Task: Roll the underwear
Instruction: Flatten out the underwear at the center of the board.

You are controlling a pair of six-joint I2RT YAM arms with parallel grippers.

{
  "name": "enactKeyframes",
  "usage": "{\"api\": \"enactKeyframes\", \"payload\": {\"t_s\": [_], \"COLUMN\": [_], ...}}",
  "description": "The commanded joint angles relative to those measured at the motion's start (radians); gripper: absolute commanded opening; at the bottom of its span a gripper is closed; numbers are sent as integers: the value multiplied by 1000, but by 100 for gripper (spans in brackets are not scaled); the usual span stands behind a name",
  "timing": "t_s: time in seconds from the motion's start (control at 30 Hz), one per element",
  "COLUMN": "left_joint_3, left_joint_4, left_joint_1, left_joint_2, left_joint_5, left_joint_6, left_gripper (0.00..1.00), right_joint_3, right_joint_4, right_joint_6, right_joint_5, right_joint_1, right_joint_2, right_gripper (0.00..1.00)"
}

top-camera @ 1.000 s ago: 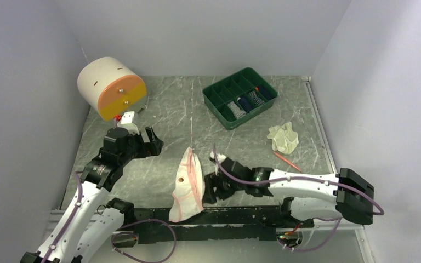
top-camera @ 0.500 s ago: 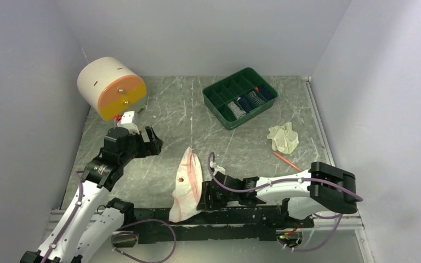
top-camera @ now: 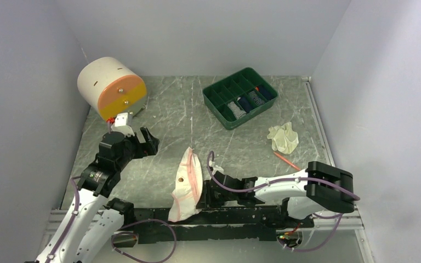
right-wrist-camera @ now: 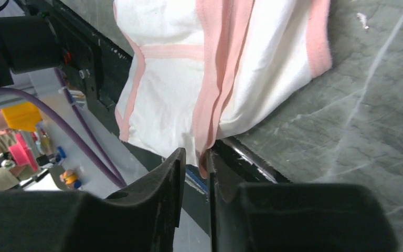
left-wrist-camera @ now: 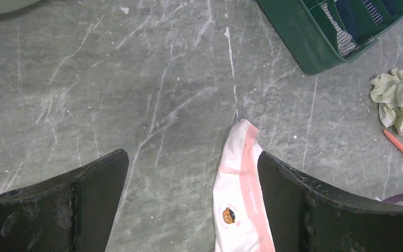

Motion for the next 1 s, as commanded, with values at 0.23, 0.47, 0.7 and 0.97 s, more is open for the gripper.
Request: {"api": "enactKeyframes", "payload": {"t_s": [0.23, 0.47, 0.7, 0.97], "left_joint_3": [1, -20, -26, 156], "left_joint_4": [41, 141, 299, 307], "left_joint_1": [-3, -4, -20, -213], "left_joint_2": [23, 71, 220, 574], "left_joint_5": [32, 234, 424, 306], "left_joint_6": [8, 54, 62, 117], "left_gripper": [98, 98, 98, 98], "right_joint_3": [103, 145, 111, 148], "right_joint_4": [-177, -515, -583, -499], "right_joint_6": [-97, -313, -509, -573], "right_joint_5": [129, 224, 153, 97], "right_joint_1": [-1, -320, -770, -836], "right_joint_2": [-88, -332, -355, -238], "right_gripper": [0, 0, 0, 0]}}
